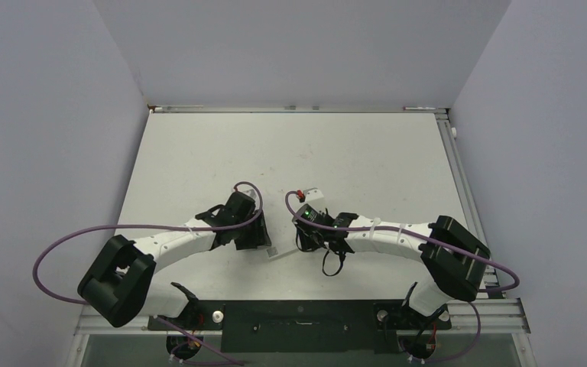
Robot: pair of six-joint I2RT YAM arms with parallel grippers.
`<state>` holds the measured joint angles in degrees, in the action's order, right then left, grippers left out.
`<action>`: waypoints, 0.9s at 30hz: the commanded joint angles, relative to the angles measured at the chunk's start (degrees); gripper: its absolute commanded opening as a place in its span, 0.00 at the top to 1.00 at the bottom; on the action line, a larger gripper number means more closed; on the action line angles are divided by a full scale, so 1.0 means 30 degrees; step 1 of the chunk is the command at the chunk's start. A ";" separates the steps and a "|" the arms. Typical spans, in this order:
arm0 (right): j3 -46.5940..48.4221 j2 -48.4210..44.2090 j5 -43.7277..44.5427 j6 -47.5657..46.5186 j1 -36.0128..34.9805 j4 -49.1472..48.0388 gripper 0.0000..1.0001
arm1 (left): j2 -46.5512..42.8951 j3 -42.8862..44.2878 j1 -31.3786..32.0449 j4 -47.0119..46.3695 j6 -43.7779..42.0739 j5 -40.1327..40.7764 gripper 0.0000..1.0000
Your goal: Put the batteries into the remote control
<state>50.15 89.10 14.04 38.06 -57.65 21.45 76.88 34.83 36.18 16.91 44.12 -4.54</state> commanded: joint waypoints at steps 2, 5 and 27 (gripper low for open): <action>0.0561 0.0149 -0.0057 -0.0438 0.0295 -0.0726 0.58 | -0.0895 -0.0186 -0.0420 -0.0205 0.0173 0.0235 0.50; 0.0619 0.0143 -0.0159 -0.0555 0.0316 -0.0780 0.58 | -0.1211 -0.0177 -0.0516 -0.0061 0.0327 0.0417 0.50; -0.0070 0.0434 -0.1446 -0.1586 0.0632 -0.1826 0.58 | -0.3283 -0.1956 -0.0577 -0.0233 0.1085 -0.2475 0.48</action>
<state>50.26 90.43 10.76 34.39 -56.18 18.02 67.72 28.84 34.76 17.39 46.98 -9.30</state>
